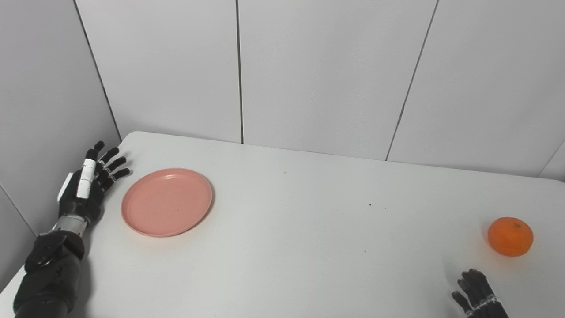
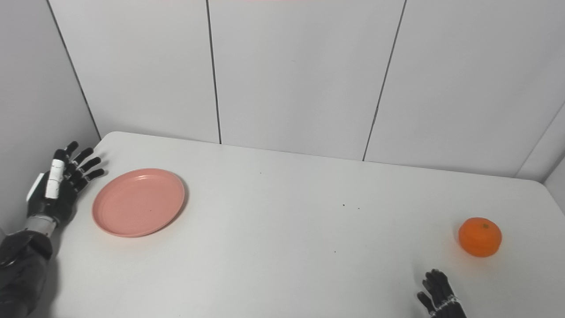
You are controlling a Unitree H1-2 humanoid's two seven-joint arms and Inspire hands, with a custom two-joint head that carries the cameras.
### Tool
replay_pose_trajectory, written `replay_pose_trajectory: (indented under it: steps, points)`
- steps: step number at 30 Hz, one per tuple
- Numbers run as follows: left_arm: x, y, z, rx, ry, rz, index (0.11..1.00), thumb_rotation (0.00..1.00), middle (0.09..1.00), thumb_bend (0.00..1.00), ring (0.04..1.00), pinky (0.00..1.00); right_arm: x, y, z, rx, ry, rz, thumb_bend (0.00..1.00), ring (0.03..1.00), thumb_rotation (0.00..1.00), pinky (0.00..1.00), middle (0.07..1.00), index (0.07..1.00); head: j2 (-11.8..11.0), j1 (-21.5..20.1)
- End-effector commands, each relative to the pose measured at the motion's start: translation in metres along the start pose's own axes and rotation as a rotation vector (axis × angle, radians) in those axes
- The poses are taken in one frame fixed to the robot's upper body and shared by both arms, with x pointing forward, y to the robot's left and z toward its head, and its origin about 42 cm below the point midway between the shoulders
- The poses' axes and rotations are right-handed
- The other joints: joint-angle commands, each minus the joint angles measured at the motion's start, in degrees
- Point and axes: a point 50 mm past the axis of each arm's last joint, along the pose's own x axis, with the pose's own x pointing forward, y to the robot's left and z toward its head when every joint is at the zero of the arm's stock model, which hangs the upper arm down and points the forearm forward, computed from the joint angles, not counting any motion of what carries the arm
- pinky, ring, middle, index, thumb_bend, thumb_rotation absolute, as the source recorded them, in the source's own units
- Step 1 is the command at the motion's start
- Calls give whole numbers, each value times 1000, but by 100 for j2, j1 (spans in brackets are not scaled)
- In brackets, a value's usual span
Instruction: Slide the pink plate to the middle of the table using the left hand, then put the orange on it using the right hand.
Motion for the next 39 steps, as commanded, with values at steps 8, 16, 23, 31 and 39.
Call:
replay_pose_trajectory:
  steps: [8, 16, 23, 31, 39]
  points:
    - [19, -5, 17, 6, -76, -66, 951, 784, 895, 1000, 830, 716, -1, 0, -20, 10, 116, -24, 838, 943, 863, 919, 930, 911, 11, -9]
    - [13, -26, 14, -70, -56, -79, 972, 809, 947, 1000, 893, 791, -1, 1, -19, 13, 114, -25, 839, 946, 859, 922, 930, 906, 26, -23]
    - [3, -46, 18, -102, -45, -105, 1000, 844, 996, 972, 980, 943, -1, 1, -18, 9, 115, -25, 841, 949, 861, 925, 933, 910, 35, -48]
    - [-4, -51, 12, -107, -10, -105, 1000, 872, 1000, 937, 978, 960, -2, 0, -17, 12, 110, -24, 842, 943, 852, 922, 928, 907, 55, -53]
    - [-6, -52, 8, -116, -4, -123, 1000, 859, 1000, 930, 985, 995, -2, 0, -16, 10, 111, -25, 844, 941, 848, 923, 925, 904, 60, -102]
